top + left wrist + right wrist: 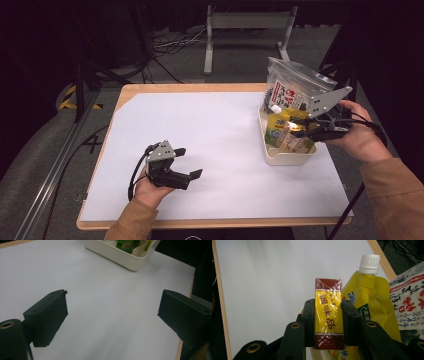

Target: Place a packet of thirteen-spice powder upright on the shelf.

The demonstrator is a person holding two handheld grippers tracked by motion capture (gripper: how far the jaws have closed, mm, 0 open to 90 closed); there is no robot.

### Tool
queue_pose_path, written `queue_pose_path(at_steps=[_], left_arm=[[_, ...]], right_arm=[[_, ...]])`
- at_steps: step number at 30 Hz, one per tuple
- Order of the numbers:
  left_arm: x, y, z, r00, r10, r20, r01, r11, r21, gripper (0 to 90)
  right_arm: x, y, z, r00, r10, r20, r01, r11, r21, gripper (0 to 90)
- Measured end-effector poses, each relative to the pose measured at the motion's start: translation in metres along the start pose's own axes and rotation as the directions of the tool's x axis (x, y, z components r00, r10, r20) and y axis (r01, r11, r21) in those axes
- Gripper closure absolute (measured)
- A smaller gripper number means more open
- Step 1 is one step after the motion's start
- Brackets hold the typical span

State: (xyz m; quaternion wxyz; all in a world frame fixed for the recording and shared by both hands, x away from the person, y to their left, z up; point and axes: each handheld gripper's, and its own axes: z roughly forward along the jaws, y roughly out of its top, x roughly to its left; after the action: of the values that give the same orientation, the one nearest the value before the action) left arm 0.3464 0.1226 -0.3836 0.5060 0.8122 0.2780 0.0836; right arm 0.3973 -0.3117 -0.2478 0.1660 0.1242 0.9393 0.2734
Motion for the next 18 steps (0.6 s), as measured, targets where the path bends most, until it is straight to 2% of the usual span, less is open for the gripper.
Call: queue_pose_path(at_steps=[9,18], left_arm=[[0.0007,-0.0021,-0.0022,0.9999,-0.003,-0.011,0.003,1.0000,0.005,9.0],[0.0008,-0.0026,-0.0025,0.9999,-0.006,-0.012,0.006,0.9999,0.008,8.9]], right_arm=[[-0.0050,-0.0029,0.0074,0.9970,-0.030,-0.071,0.032,0.999,0.027,68.3],[-0.0072,-0.0022,0.0105,0.9917,-0.061,-0.113,0.065,0.997,0.034,68.3]])
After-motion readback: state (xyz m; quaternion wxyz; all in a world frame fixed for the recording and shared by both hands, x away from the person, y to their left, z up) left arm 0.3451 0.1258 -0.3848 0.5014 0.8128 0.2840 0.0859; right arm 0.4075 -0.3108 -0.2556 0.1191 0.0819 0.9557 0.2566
